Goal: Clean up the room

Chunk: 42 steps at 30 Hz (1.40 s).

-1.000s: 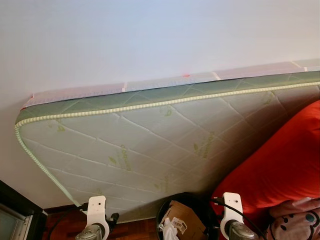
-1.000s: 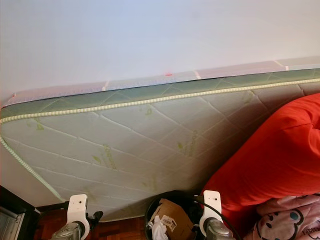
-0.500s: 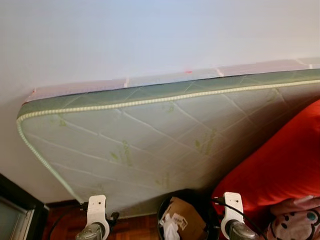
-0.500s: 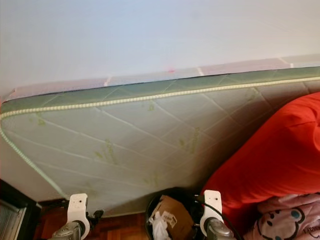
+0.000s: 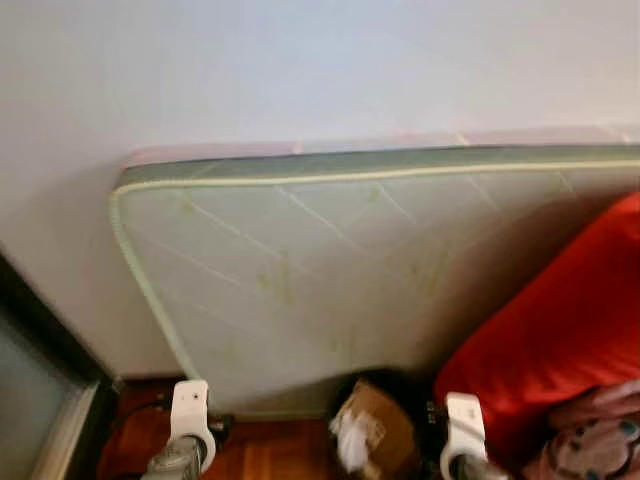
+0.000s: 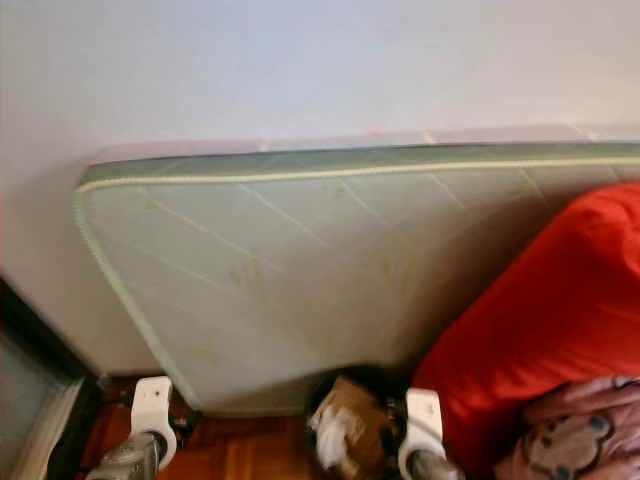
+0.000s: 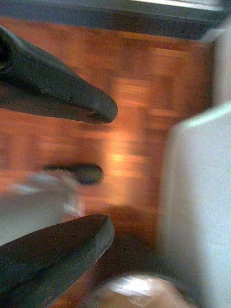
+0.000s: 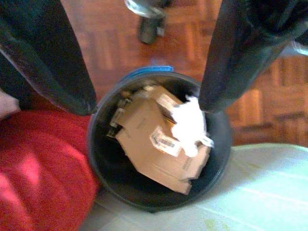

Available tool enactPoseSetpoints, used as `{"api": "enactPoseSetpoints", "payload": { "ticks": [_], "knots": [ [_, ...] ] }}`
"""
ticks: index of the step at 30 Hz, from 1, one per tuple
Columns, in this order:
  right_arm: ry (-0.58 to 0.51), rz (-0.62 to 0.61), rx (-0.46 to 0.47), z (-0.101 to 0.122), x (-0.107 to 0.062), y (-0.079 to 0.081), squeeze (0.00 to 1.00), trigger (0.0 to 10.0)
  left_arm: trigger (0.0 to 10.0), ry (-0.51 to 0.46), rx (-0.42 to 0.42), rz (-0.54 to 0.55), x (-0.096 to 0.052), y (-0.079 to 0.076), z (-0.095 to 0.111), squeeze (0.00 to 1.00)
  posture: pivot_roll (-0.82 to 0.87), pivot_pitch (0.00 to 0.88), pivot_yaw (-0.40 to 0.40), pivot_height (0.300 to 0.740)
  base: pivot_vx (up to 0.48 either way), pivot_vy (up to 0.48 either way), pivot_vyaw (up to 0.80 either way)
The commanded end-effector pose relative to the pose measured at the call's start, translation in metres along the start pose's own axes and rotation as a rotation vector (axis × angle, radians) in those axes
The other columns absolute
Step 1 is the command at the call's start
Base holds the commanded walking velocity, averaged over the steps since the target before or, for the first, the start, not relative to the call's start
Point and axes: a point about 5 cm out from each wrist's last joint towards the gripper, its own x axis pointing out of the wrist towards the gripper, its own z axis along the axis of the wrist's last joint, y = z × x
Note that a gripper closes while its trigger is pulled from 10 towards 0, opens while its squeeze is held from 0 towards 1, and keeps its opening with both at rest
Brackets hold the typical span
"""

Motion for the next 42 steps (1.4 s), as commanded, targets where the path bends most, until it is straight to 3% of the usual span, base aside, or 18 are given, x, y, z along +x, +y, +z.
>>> {"api": "enactPoseSetpoints", "payload": {
  "ticks": [1,18,42],
  "knots": [
    [0.013,0.004,0.001,-0.0033,-0.0003,0.0011,0.0,10.0,10.0,-0.037,0.016,0.0,0.0025,0.0002,0.0153,0.0,0.1,0.0,0.003,0.74,-0.274,0.0,0.0],
    [0.017,0.004,-0.006,-0.0033,-0.0002,0.0009,0.0,10.0,10.0,-0.038,0.013,-0.001,0.0025,-0.0001,0.0155,0.0,0.11,0.0,-0.002,0.74,-0.276,0.0,0.0],
    [0.031,0.005,-0.001,-0.0046,-0.0003,0.0006,0.0,10.0,10.0,-0.036,0.018,-0.003,0.0025,-0.0004,0.0153,0.0,0.11,0.0,-0.002,0.74,0.0,0.0,-0.07]
  ]
}}
